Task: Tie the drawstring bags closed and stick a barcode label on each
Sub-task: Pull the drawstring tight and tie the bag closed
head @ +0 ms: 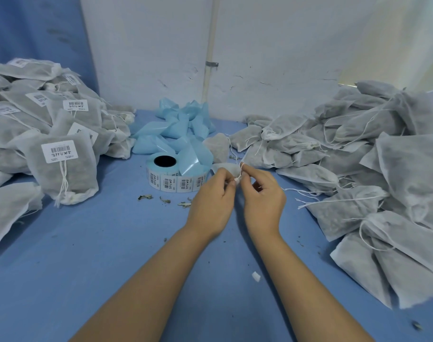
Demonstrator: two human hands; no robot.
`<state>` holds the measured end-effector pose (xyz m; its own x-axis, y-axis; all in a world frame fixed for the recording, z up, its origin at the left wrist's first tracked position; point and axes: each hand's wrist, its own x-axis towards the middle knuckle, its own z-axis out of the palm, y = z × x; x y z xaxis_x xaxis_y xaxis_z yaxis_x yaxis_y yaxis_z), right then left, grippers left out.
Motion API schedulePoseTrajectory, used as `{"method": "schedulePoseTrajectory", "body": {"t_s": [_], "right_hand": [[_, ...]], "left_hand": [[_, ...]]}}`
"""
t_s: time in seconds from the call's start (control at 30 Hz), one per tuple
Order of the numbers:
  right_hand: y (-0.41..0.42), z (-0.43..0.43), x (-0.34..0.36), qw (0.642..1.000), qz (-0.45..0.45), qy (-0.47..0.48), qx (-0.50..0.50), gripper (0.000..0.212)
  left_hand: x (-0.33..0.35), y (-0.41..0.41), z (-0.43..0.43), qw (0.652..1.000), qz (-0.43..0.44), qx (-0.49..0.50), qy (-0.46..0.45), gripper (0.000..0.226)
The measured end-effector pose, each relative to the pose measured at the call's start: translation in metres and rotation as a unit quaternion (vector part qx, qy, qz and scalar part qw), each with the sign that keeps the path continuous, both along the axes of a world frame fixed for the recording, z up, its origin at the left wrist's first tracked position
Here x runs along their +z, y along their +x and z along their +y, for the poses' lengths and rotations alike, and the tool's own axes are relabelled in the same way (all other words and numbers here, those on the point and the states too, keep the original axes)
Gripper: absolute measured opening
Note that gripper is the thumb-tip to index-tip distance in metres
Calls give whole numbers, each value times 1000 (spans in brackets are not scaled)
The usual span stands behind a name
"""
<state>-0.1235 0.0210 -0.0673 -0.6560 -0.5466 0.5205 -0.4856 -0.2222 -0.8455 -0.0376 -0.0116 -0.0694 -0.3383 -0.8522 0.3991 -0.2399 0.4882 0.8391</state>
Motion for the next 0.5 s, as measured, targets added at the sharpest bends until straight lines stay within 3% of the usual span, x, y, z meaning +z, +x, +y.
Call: {"method": "schedulePoseTrajectory", "body": {"t_s": [0.17, 0.3, 0.5], "right_hand": [[-4, 1, 1, 997, -75, 16, 10, 19], [-5, 2, 5, 986, -155, 1, 67, 21], [-5, 3, 5, 982, -137, 47, 117, 12]], "left_hand": [[0, 2, -1, 1000, -7, 2, 18, 15], [0, 3, -2, 996, 59, 11, 58, 17], [0, 5, -7, 985, 145, 31, 91, 20]]}}
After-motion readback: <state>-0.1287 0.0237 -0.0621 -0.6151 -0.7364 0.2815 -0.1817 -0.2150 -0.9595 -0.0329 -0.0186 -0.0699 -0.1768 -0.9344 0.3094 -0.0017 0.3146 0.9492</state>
